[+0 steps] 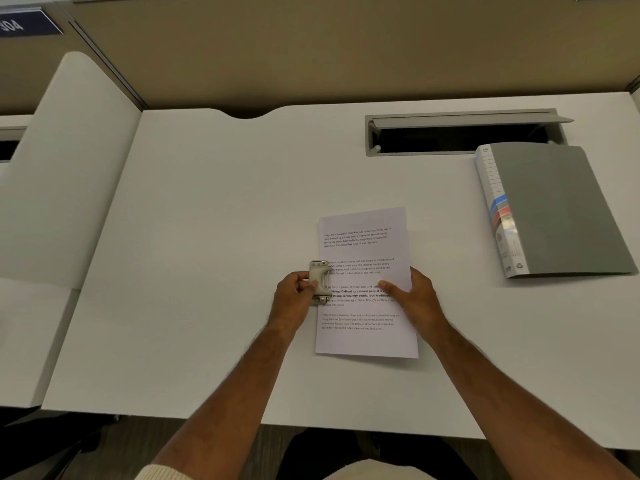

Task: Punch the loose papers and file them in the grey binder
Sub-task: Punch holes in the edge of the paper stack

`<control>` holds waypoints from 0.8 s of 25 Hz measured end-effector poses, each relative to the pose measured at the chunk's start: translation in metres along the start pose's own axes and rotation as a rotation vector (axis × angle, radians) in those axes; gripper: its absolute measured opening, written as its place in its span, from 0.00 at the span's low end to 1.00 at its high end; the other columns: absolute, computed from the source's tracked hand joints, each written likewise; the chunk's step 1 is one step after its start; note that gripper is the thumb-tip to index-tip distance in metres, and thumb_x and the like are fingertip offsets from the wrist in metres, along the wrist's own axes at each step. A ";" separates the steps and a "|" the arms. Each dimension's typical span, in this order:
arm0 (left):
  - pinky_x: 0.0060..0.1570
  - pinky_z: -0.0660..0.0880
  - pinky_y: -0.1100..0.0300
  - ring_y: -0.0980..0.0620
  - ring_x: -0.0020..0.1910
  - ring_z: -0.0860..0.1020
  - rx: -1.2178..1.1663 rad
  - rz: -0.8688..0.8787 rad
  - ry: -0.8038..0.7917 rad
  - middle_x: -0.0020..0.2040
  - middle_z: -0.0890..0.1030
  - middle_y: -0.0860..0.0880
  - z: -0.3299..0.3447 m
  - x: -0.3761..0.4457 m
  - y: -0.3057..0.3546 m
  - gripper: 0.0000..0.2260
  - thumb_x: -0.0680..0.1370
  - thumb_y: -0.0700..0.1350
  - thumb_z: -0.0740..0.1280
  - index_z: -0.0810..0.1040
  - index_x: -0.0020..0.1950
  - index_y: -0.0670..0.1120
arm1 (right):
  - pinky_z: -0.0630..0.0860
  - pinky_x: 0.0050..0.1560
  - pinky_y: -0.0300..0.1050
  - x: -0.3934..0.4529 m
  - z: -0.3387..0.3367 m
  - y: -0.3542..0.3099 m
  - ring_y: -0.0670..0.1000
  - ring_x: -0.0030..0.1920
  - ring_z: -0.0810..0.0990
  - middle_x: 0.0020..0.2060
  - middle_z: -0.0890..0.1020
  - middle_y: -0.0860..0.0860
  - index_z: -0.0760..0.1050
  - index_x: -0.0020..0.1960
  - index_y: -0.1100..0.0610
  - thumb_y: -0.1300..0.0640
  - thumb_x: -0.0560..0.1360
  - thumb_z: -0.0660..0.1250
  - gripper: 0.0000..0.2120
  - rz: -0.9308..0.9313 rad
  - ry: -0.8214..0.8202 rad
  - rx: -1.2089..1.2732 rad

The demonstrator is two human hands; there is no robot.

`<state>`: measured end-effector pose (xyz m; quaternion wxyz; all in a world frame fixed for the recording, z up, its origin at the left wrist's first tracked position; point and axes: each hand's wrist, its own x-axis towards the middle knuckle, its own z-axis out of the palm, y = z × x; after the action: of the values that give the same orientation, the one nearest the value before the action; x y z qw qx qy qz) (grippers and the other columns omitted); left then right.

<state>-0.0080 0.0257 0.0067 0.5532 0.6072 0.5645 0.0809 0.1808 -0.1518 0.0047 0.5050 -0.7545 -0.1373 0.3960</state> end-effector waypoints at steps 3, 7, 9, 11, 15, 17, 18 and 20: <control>0.46 0.78 0.63 0.52 0.49 0.83 -0.015 0.004 0.001 0.48 0.83 0.53 0.000 0.000 -0.002 0.08 0.80 0.41 0.71 0.79 0.57 0.50 | 0.84 0.51 0.49 -0.001 0.000 0.001 0.47 0.49 0.87 0.54 0.86 0.46 0.78 0.64 0.51 0.51 0.73 0.78 0.21 0.003 0.000 0.010; 0.39 0.75 0.70 0.54 0.48 0.78 -0.048 0.070 0.043 0.52 0.78 0.50 -0.003 0.006 0.002 0.16 0.78 0.43 0.74 0.73 0.62 0.50 | 0.84 0.49 0.45 -0.001 0.001 -0.002 0.44 0.48 0.87 0.53 0.86 0.44 0.78 0.64 0.51 0.51 0.73 0.77 0.21 -0.005 0.002 -0.005; 0.45 0.75 0.64 0.51 0.52 0.78 0.006 0.120 0.104 0.55 0.77 0.49 -0.005 0.017 0.004 0.15 0.78 0.48 0.74 0.74 0.61 0.50 | 0.84 0.47 0.41 -0.001 0.002 -0.003 0.43 0.47 0.86 0.53 0.85 0.44 0.78 0.64 0.51 0.51 0.73 0.77 0.21 -0.003 0.001 -0.006; 0.51 0.78 0.56 0.47 0.53 0.79 0.055 0.170 0.150 0.54 0.78 0.48 -0.005 0.027 0.008 0.12 0.79 0.49 0.72 0.75 0.59 0.48 | 0.84 0.48 0.42 -0.001 0.002 -0.002 0.44 0.48 0.86 0.54 0.86 0.45 0.78 0.64 0.51 0.52 0.73 0.77 0.21 -0.003 0.007 0.006; 0.56 0.78 0.43 0.45 0.51 0.79 0.160 0.248 0.162 0.48 0.78 0.51 0.005 0.047 0.018 0.07 0.79 0.50 0.69 0.74 0.54 0.51 | 0.84 0.49 0.43 0.000 0.002 0.001 0.45 0.50 0.87 0.55 0.86 0.46 0.78 0.65 0.52 0.52 0.73 0.78 0.22 0.005 0.010 0.018; 0.56 0.77 0.44 0.46 0.52 0.78 0.248 0.288 0.166 0.47 0.78 0.53 0.014 0.053 0.023 0.07 0.80 0.52 0.67 0.74 0.53 0.51 | 0.84 0.49 0.43 0.000 0.002 0.001 0.45 0.50 0.87 0.55 0.86 0.46 0.78 0.65 0.52 0.52 0.73 0.78 0.22 0.010 0.014 0.026; 0.57 0.75 0.46 0.47 0.52 0.77 0.297 0.306 0.170 0.48 0.78 0.53 0.020 0.055 0.025 0.07 0.81 0.52 0.66 0.74 0.54 0.49 | 0.84 0.49 0.43 0.001 0.002 0.002 0.45 0.50 0.86 0.55 0.86 0.46 0.78 0.64 0.52 0.52 0.73 0.78 0.22 0.014 0.013 0.024; 0.58 0.71 0.47 0.48 0.51 0.75 0.386 0.326 0.202 0.49 0.77 0.52 0.031 0.057 0.027 0.08 0.83 0.51 0.63 0.74 0.54 0.47 | 0.84 0.49 0.43 0.001 0.003 0.001 0.44 0.50 0.86 0.54 0.86 0.45 0.78 0.64 0.52 0.52 0.73 0.78 0.21 0.018 0.007 0.018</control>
<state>0.0504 0.0581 -0.0142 0.3479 0.7731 0.5166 0.1201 0.1795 -0.1501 0.0024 0.5089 -0.7525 -0.1251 0.3989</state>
